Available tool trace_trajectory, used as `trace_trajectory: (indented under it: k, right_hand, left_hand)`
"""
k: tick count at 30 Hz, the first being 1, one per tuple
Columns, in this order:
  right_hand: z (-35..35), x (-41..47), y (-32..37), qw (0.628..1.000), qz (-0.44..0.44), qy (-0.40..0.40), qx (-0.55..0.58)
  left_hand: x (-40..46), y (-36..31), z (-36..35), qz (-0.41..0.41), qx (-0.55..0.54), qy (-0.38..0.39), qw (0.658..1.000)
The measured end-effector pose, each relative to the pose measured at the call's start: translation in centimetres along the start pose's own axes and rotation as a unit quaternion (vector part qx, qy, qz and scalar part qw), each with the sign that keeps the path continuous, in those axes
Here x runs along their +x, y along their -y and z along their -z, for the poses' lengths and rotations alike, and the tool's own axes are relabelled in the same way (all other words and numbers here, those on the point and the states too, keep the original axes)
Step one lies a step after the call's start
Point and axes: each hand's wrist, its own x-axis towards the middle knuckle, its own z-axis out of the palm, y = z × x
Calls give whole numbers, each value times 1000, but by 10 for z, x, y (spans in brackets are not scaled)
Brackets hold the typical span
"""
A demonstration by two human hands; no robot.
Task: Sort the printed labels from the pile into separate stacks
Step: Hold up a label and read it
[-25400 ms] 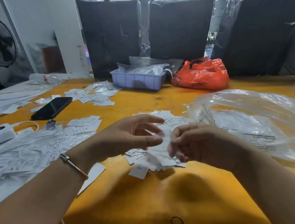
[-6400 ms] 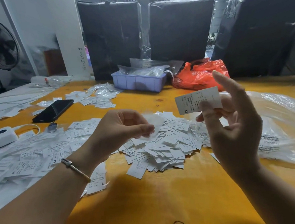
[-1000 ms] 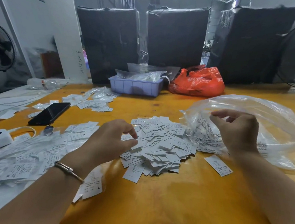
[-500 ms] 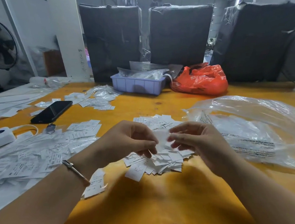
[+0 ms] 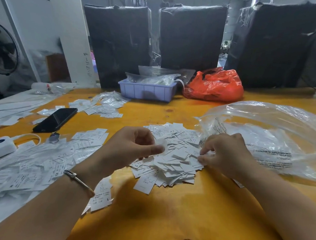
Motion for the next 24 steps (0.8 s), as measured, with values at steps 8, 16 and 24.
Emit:
trace_trajectory:
  k: [8, 16, 24]
  right_hand:
    - [6, -1, 3, 996, 0, -94, -1]
    - [16, -11, 23, 894, -31, -101, 435]
    - [6, -18, 36, 911, 25, -58, 409]
  left_hand:
    - [1, 2, -1, 4, -7, 17, 1000]
    - [3, 6, -4, -10, 19, 1, 1000]
    - [2, 5, -6, -54, 25, -25, 998]
